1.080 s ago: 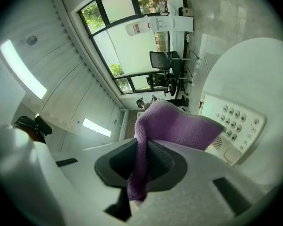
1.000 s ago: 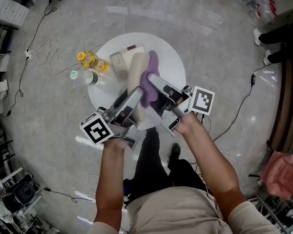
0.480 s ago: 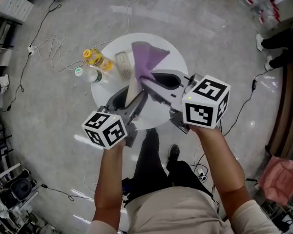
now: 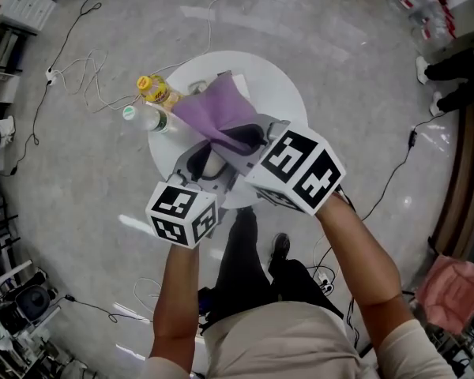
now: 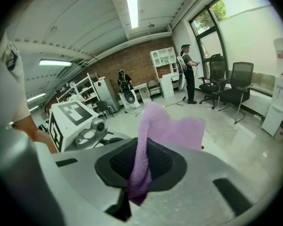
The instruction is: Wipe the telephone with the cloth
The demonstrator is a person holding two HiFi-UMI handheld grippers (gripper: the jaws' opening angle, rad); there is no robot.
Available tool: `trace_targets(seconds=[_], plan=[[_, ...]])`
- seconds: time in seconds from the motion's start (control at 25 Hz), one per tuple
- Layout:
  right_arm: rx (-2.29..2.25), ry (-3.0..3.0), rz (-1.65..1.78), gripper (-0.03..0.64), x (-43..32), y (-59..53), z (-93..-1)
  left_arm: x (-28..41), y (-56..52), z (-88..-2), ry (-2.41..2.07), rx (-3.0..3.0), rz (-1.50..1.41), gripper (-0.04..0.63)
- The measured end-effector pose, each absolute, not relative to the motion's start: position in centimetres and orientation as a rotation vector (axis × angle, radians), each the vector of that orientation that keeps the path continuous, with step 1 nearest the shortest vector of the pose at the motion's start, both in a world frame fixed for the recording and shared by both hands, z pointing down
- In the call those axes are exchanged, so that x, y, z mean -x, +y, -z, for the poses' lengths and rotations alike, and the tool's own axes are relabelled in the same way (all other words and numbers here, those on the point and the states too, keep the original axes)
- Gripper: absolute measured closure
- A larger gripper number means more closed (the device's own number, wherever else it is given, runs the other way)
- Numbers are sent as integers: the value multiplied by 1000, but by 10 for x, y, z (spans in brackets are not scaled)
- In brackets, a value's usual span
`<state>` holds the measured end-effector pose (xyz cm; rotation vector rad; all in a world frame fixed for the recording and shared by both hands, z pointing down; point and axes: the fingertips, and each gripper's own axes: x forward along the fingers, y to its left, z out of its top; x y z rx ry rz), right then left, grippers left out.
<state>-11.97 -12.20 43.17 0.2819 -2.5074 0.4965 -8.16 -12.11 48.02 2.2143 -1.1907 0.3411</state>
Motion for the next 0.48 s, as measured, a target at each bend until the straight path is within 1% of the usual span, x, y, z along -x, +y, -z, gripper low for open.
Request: trace_targets(seconds=[0.48], plan=[[-614, -2438, -534, 584, 49, -197, -464, 81, -121, -480, -1209, -2206, -312, 388]])
